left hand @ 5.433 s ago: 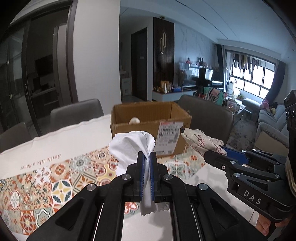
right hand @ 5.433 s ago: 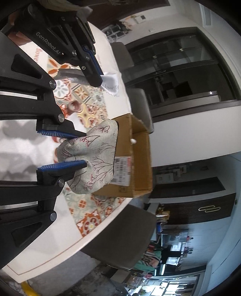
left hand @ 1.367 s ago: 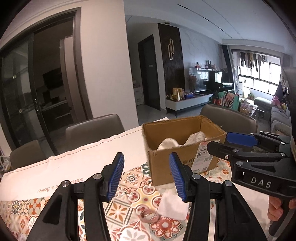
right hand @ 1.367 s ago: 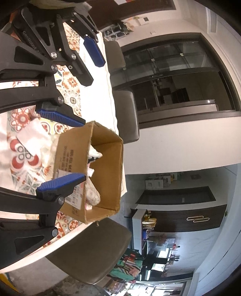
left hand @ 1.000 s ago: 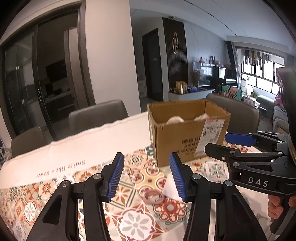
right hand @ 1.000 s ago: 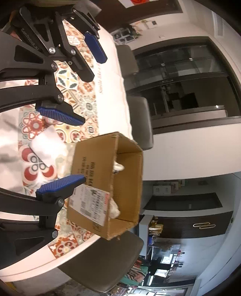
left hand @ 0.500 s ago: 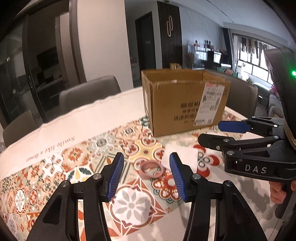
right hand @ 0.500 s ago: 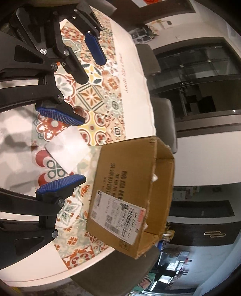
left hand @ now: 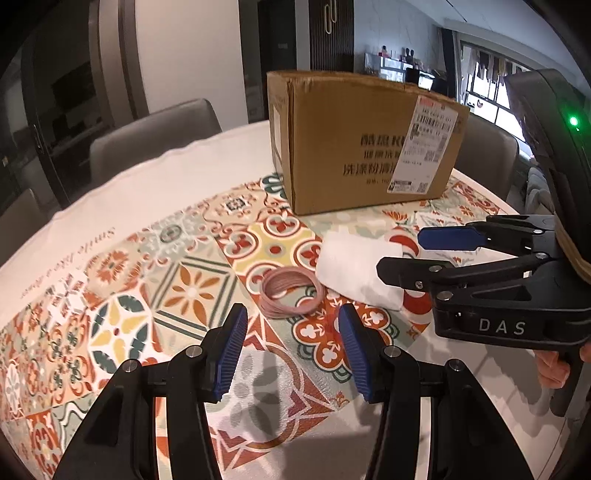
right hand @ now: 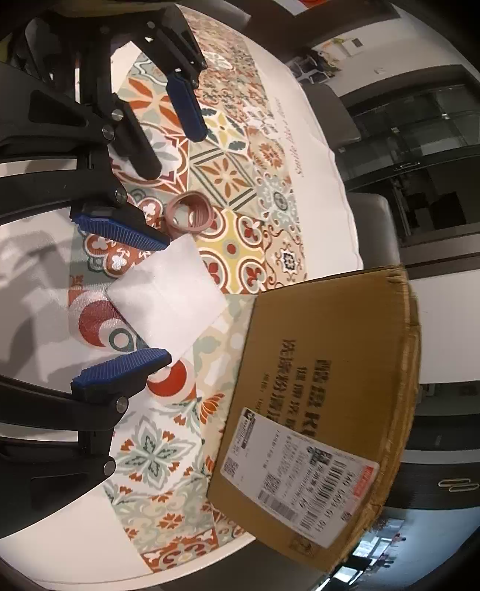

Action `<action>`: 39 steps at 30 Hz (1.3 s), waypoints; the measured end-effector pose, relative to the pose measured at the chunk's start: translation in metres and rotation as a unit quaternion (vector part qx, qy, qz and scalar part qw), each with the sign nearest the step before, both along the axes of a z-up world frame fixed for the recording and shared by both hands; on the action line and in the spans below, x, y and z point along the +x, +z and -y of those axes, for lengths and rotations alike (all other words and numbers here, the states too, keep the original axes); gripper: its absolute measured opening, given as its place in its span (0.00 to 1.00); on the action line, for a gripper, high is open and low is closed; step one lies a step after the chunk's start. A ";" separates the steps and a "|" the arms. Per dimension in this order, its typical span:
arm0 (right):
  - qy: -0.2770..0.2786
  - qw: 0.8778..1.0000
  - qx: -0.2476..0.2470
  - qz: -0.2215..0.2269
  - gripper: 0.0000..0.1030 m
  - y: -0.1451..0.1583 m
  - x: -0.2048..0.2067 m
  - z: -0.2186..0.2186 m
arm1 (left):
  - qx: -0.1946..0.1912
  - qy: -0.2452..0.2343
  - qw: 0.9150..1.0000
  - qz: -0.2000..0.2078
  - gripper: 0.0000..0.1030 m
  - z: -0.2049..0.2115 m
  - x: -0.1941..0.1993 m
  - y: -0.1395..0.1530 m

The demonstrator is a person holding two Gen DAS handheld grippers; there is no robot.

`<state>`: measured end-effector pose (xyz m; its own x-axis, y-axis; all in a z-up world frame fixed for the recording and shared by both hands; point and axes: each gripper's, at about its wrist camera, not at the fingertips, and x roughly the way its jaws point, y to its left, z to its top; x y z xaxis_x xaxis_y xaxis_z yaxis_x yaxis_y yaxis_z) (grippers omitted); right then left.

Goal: Organize soft objects
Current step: 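Move both tools back to the pink hair ties and white towel, then grasp the pink hair ties with the left tool while the right tool grasps the white towel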

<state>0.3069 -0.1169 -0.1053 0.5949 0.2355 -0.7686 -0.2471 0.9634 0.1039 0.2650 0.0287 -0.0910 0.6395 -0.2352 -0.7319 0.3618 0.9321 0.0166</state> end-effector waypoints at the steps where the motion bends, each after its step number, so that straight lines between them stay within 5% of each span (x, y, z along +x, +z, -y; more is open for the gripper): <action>1: 0.003 1.000 -0.001 -0.004 0.55 -0.003 0.002 -0.001 | -0.004 -0.002 1.000 -0.006 0.49 0.000 0.002 -0.003; 18: 0.023 0.998 -0.005 -0.053 0.55 -0.035 0.032 -0.009 | -0.009 -0.018 0.999 -0.037 0.49 0.004 0.028 -0.027; 30: 0.028 0.998 -0.033 -0.038 0.60 -0.037 0.034 -0.014 | 0.007 -0.029 0.999 -0.046 0.50 0.009 0.037 -0.038; 36: 0.025 0.998 -0.056 -0.027 0.45 -0.037 0.034 -0.013 | 0.005 -0.029 0.999 -0.039 0.50 0.011 0.043 -0.035; 39: 0.028 0.998 -0.054 -0.025 0.28 -0.036 0.034 -0.011 | 0.006 -0.032 0.999 -0.038 0.50 0.015 0.047 -0.034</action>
